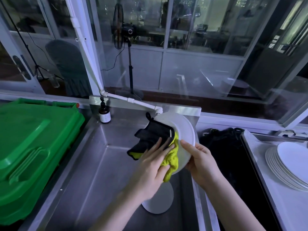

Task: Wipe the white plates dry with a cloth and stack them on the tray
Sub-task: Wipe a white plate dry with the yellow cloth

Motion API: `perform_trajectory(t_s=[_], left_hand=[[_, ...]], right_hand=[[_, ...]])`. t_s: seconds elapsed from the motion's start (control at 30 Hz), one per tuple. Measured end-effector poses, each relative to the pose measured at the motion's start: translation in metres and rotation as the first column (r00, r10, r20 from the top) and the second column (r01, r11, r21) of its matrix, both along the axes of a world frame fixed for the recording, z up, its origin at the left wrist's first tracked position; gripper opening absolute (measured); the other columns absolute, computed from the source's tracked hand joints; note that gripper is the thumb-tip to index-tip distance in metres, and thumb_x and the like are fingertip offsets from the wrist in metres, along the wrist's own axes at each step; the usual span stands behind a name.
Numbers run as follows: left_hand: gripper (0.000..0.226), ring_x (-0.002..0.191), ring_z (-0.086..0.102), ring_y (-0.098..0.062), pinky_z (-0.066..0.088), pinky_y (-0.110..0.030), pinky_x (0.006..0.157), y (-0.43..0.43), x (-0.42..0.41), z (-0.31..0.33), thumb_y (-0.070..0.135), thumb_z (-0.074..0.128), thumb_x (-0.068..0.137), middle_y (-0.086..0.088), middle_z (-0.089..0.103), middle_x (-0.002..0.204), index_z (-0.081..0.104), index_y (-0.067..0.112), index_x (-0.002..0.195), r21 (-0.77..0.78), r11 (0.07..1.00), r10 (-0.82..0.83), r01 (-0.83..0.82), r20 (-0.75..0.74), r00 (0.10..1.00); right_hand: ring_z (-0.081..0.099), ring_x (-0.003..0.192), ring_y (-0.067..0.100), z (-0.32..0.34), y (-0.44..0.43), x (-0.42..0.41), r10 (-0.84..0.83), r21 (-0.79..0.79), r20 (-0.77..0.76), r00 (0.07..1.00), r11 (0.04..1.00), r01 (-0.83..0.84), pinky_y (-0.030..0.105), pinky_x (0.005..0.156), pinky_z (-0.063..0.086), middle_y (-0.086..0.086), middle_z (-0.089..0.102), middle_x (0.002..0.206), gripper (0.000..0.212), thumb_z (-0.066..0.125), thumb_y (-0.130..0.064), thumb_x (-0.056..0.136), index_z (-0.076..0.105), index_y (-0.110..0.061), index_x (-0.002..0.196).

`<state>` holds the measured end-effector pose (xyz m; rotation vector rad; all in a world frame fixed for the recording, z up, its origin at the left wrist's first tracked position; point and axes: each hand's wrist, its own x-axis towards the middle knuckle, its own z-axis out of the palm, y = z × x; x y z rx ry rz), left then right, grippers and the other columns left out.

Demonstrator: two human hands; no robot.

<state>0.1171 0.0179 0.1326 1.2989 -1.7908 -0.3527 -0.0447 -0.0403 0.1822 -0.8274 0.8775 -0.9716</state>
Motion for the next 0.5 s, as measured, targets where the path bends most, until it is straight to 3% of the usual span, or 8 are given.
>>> perform_trajectory(t_s=[0.1, 0.27, 0.4, 0.5], left_hand=[[0.053, 0.148, 0.016, -0.004, 0.025, -0.043, 0.119, -0.021, 0.003, 0.011, 0.028, 0.043, 0.098, 0.026, 0.022, 0.157, 0.033, 0.038, 0.149, 0.031, 0.999, 0.033, -0.033, 0.021, 0.999], [0.050, 0.150, 0.015, -0.012, 0.022, -0.040, 0.120, -0.028, 0.026, 0.009, 0.007, 0.052, 0.098, 0.007, 0.025, 0.158, 0.042, 0.022, 0.146, 0.141, 0.980, 0.150, -0.141, -0.051, 0.987], [0.050, 0.149, 0.017, -0.009, 0.027, -0.043, 0.118, -0.007, 0.009, 0.002, 0.019, 0.047, 0.096, 0.013, 0.030, 0.157, 0.042, 0.029, 0.145, 0.085, 0.992, 0.092, -0.090, -0.019, 0.996], [0.053, 0.149, 0.015, -0.004, 0.022, -0.036, 0.117, -0.006, -0.011, 0.004, 0.030, 0.039, 0.095, 0.026, 0.023, 0.158, 0.036, 0.037, 0.148, 0.030, 0.999, 0.036, -0.038, 0.060, 0.998]], right_hand=[[0.074, 0.078, 0.029, -0.005, 0.007, 0.004, 0.045, 0.022, -0.014, 0.999, 0.999, -0.045, 0.036, 0.067, 0.062, 0.025, 0.074, 0.096, 0.024, 0.070, -0.020, 0.077, 0.078, -0.001, 0.090], [0.073, 0.080, 0.030, 0.004, 0.002, -0.006, 0.000, -0.009, -0.026, 1.000, 1.000, 0.000, 0.034, 0.065, 0.061, 0.025, 0.074, 0.097, 0.031, 0.072, -0.021, 0.076, 0.074, 0.004, 0.095], [0.074, 0.082, 0.030, 0.007, -0.001, -0.014, -0.017, -0.005, 0.005, 1.000, 1.000, 0.017, 0.034, 0.066, 0.061, 0.024, 0.074, 0.098, 0.026, 0.070, -0.020, 0.080, 0.076, 0.000, 0.094], [0.073, 0.079, 0.029, 0.000, 0.002, -0.006, -0.013, 0.025, 0.018, 1.000, 1.000, 0.013, 0.034, 0.068, 0.062, 0.025, 0.074, 0.095, 0.030, 0.069, -0.019, 0.079, 0.073, 0.004, 0.097]])
